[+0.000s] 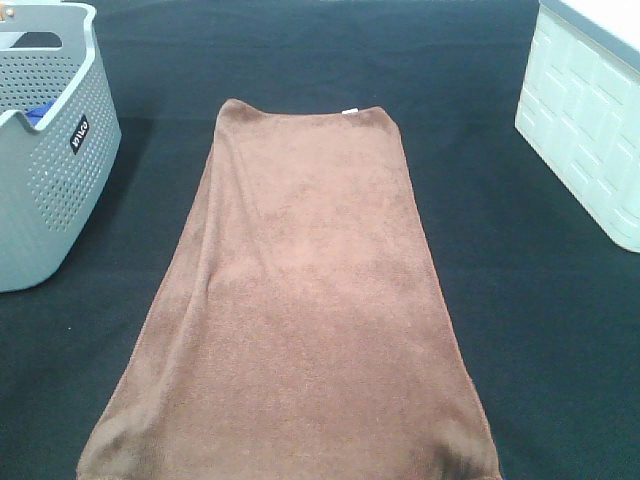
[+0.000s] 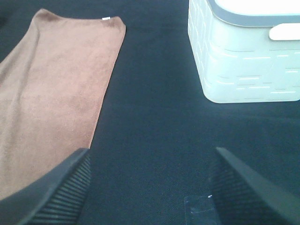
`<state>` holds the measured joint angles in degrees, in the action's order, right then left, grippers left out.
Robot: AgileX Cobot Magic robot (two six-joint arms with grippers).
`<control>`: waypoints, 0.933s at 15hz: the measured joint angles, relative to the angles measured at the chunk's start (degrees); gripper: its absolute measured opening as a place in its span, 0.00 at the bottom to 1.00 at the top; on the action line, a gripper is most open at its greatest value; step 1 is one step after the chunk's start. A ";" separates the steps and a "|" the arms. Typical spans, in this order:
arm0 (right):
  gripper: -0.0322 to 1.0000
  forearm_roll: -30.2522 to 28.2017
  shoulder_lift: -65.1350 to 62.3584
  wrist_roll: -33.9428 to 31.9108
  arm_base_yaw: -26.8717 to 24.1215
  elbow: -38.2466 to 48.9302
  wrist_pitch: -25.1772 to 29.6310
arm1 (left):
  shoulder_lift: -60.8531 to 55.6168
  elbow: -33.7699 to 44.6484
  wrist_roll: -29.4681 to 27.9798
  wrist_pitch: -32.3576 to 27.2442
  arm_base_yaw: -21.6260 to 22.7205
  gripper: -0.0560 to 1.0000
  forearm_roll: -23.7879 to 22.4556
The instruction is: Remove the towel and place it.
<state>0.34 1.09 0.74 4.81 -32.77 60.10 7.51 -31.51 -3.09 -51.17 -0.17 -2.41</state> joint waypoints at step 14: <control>0.70 -0.34 -1.38 1.38 0.00 3.95 1.09 | -7.79 2.41 1.09 -8.88 0.00 0.71 1.20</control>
<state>0.00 -0.29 2.12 4.81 -28.82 61.19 -0.29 -29.11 -2.01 -60.05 -0.17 -1.20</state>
